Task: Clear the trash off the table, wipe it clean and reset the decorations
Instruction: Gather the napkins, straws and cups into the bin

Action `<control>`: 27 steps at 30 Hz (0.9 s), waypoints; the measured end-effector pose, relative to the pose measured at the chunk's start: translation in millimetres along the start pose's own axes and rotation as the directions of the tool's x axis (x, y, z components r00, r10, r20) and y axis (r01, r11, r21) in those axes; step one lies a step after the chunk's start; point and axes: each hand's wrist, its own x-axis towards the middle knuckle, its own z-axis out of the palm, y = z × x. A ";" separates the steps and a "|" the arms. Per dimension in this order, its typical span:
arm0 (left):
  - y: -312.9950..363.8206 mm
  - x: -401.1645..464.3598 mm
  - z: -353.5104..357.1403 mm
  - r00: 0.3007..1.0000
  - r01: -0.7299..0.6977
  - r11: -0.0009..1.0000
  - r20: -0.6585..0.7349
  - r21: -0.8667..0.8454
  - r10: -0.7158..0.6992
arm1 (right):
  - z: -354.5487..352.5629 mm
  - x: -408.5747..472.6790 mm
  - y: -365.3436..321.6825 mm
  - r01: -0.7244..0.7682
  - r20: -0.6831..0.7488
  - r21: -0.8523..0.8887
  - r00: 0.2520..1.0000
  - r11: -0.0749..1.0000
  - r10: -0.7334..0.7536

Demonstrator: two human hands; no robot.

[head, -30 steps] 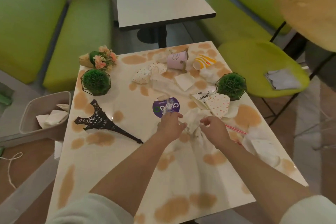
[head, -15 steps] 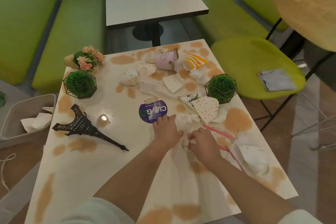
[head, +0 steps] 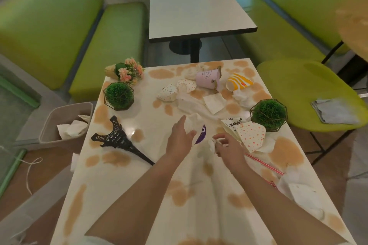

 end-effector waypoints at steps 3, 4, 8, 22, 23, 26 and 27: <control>-11.4 5.7 -38.4 0.994 0.005 0.992 -0.103 -0.129 -0.019 | 30.6 2.7 -28.9 0.036 0.013 0.012 0.999 0.999 -0.036; -13.0 6.4 -51.0 0.992 0.010 0.990 -0.124 -0.141 -0.028 | 40.5 3.6 -38.3 0.045 0.022 0.008 0.999 0.999 -0.045; -22.7 13.4 -108.0 0.978 0.019 0.982 -0.200 -0.186 -0.057 | 85.7 3.1 -78.0 0.056 0.059 0.029 0.997 0.998 -0.057; -143.8 35.2 -337.0 0.870 0.137 0.970 -0.443 -0.200 -0.215 | 296.7 -14.3 -194.9 0.231 0.133 0.109 0.960 0.967 -0.245; -154.7 38.4 -347.6 0.864 0.144 0.962 -0.444 -0.231 -0.236 | 311.5 -14.4 -198.9 0.240 0.146 0.099 0.956 0.966 -0.253; -186.4 54.1 -378.8 0.849 0.199 0.934 -0.424 -0.296 -0.315 | 361.8 -10.3 -207.0 0.256 0.171 0.071 0.949 0.964 -0.265; -193.6 60.0 -387.0 0.845 0.208 0.928 -0.421 -0.310 -0.330 | 374.9 -8.3 -208.9 0.260 0.181 0.067 0.946 0.963 -0.268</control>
